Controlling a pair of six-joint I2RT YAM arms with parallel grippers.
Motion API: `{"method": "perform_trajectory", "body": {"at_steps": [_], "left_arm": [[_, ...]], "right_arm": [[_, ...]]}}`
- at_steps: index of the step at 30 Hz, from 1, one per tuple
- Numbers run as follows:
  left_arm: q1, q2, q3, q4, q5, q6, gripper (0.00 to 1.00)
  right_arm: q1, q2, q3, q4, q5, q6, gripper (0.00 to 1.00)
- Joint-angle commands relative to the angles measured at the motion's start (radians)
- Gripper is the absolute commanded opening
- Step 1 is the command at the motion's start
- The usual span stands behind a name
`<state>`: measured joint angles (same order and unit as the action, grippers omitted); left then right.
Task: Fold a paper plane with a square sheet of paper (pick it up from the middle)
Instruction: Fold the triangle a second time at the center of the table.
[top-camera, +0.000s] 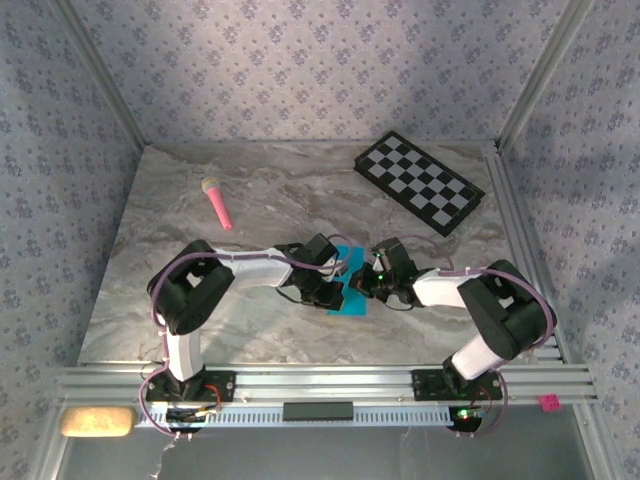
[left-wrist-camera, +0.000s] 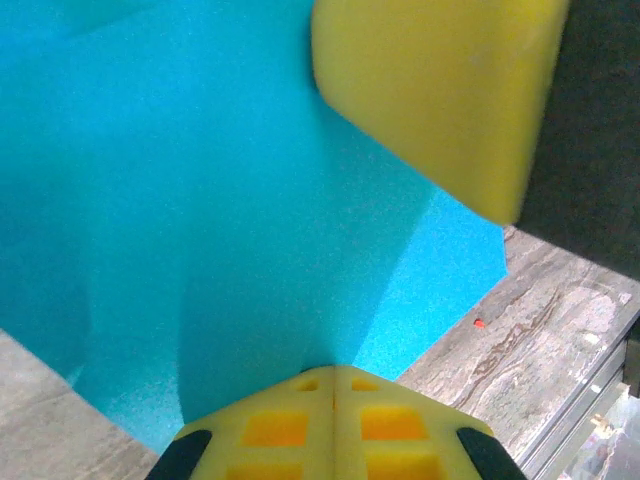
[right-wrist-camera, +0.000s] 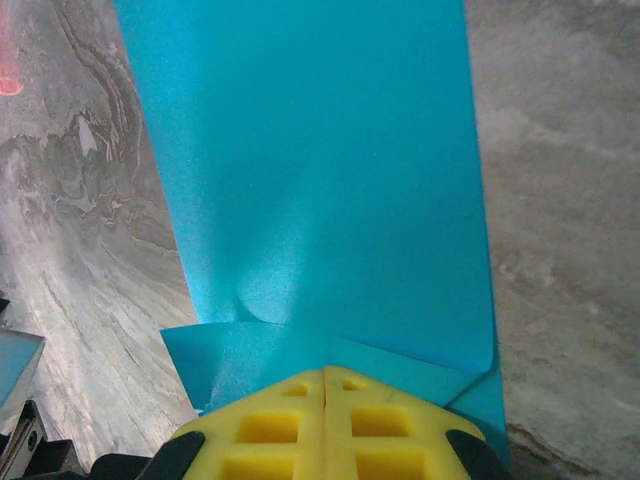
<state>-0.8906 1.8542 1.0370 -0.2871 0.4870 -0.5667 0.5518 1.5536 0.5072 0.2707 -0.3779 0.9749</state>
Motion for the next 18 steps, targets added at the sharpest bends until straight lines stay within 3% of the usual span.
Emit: {"method": "perform_trajectory", "body": {"at_steps": [1,18], "left_arm": [[-0.005,-0.007,-0.023,0.004,0.011,0.002,0.04],[-0.001,-0.062,-0.136,0.072,0.067,-0.055,0.06]], "right_arm": [[-0.010,0.024,-0.046,-0.142,0.066,-0.028,0.00],[-0.013,0.055,-0.044,-0.151,0.077,-0.040,0.00]]}}
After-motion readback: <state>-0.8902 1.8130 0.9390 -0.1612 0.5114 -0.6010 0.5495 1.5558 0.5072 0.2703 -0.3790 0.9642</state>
